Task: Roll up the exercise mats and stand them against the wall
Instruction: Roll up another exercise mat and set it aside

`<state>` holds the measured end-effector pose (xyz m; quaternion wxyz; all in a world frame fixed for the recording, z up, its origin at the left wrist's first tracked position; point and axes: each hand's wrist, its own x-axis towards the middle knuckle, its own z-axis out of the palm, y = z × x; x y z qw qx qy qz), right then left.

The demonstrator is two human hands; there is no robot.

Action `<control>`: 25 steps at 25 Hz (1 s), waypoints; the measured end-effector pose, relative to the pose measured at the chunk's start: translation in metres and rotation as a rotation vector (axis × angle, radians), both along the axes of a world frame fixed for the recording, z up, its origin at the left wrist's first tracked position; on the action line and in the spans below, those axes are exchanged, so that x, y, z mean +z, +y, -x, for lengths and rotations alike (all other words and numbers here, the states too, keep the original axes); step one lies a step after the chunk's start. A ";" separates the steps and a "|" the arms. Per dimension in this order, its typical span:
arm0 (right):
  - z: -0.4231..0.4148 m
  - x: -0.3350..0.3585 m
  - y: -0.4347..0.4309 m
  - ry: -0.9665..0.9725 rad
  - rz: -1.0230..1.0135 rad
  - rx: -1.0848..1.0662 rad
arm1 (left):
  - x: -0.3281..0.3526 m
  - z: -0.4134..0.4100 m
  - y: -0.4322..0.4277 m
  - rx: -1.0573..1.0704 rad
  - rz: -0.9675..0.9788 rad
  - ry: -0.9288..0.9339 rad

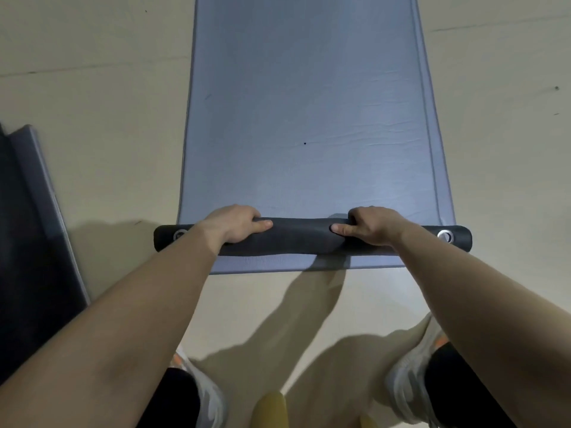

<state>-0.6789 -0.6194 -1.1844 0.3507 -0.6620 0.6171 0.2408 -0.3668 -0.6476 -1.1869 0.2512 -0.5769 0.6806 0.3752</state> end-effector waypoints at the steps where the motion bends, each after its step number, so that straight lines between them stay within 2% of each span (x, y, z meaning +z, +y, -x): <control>1: -0.003 -0.006 -0.001 0.013 0.148 0.001 | -0.006 0.003 -0.004 -0.013 0.051 -0.050; 3: -0.014 -0.019 0.018 0.022 0.605 0.027 | -0.020 0.011 -0.005 -0.029 0.268 -0.206; 4: -0.022 -0.025 0.037 0.015 0.755 0.063 | -0.027 0.016 0.000 -0.015 0.400 -0.263; 5: -0.028 -0.032 0.056 0.009 0.802 0.116 | -0.034 0.022 0.008 0.028 0.540 -0.281; 6: -0.029 -0.040 0.069 0.028 0.760 0.174 | -0.039 0.028 0.016 0.085 0.675 -0.256; 8: -0.021 -0.054 0.069 0.061 0.656 0.263 | -0.048 0.033 0.035 0.133 0.924 -0.130; 9: -0.017 -0.059 0.059 0.053 0.634 0.263 | -0.053 0.030 0.046 0.110 0.977 -0.061; 13: -0.015 -0.045 0.024 0.039 0.549 0.291 | -0.056 0.003 0.059 -0.191 0.810 0.020; 16: -0.011 -0.022 0.010 0.006 0.356 0.258 | -0.022 -0.003 0.022 -0.156 0.510 0.098; 20: -0.009 0.014 0.010 -0.139 -0.003 0.094 | 0.013 -0.001 0.013 -0.159 0.075 0.093; 21: -0.010 0.016 0.024 -0.125 0.044 0.068 | 0.013 -0.002 0.014 -0.142 -0.013 0.088; 23: -0.017 0.010 0.070 -0.025 0.316 -0.002 | 0.012 -0.001 0.005 -0.036 -0.132 0.112; 25: -0.028 0.004 0.110 0.134 0.378 0.039 | 0.014 -0.001 -0.012 0.053 -0.181 0.134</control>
